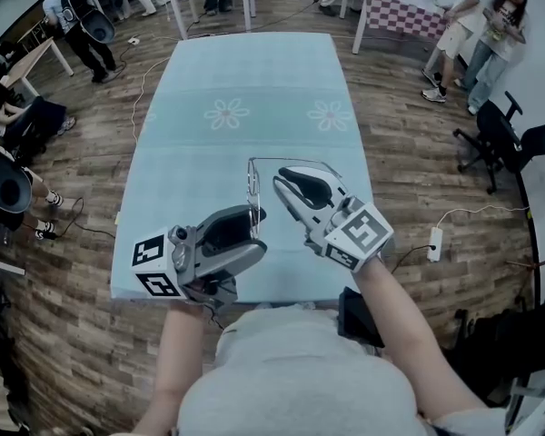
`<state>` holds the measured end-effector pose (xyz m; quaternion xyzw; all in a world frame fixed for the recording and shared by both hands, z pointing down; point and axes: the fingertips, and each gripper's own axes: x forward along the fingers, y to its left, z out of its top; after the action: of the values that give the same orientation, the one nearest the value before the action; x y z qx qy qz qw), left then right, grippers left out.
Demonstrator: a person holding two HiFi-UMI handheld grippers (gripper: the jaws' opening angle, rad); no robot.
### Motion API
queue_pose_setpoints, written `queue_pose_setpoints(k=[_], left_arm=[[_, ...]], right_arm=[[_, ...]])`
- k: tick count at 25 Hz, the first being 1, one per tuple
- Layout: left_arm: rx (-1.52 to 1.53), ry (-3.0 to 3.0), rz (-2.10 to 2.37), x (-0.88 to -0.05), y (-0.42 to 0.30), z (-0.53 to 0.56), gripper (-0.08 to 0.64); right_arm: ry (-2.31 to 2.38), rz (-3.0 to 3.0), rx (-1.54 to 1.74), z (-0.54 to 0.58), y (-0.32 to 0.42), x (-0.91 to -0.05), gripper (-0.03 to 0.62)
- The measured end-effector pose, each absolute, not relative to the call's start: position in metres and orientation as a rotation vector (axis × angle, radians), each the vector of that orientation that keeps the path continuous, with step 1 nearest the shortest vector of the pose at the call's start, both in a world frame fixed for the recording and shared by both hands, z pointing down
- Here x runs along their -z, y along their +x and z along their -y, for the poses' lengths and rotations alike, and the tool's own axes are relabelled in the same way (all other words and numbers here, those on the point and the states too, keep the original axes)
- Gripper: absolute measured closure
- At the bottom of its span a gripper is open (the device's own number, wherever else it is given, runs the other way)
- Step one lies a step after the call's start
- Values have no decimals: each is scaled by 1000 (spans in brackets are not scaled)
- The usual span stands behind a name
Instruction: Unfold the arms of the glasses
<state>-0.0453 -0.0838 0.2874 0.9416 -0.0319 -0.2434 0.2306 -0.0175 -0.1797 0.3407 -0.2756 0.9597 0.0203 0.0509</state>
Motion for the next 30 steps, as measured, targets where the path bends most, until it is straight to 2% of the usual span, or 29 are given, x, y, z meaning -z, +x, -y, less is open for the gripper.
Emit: queue_pose_setpoints(k=[7,16,21,30], left_arm=[[696,2569,56,-285,-45,79,322],[700,2543,39,-283,-45,81,322],[697,2540,42,-286,-43,80,322],[713,2536,48,-287,-45,77,322]], right_arm=[[-742,-2961,-109,177,-39,-338,505],[-739,-2972,-227,180,-52,-324,505],[-755,-2962,-262,177,-48,-325,550],[-760,-2950,-243,174,-45,-325,554]])
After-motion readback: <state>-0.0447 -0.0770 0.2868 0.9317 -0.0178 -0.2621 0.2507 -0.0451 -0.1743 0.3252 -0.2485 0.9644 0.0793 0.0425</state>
